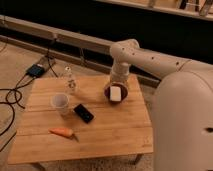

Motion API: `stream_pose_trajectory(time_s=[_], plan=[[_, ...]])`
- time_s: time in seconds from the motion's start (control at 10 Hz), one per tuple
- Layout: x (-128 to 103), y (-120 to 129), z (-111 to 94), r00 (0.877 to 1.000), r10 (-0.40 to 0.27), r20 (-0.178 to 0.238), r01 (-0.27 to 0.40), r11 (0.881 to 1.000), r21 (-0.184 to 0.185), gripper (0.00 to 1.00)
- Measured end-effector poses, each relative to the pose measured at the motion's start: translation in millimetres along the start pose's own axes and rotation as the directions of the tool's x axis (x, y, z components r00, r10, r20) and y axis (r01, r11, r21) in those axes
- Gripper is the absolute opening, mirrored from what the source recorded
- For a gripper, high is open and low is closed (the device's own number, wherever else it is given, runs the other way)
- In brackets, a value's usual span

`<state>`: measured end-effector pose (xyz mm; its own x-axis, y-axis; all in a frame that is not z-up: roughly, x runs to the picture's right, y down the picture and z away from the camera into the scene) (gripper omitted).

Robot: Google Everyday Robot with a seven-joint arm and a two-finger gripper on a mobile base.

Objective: Place the white sponge in the ceramic bowl

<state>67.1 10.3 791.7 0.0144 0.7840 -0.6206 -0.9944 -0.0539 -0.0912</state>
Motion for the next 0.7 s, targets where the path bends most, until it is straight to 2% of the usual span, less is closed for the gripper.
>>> stream_pose_trajectory(time_s=[0.2,0.7], plan=[[9.6,0.4,-5.3,1.000,0.002,0.016,-0.002,1.000,-0.004,0.80],[8.9,2.5,-5.1,1.000,-0.002,0.016,0.002,1.000,-0.004,0.80]])
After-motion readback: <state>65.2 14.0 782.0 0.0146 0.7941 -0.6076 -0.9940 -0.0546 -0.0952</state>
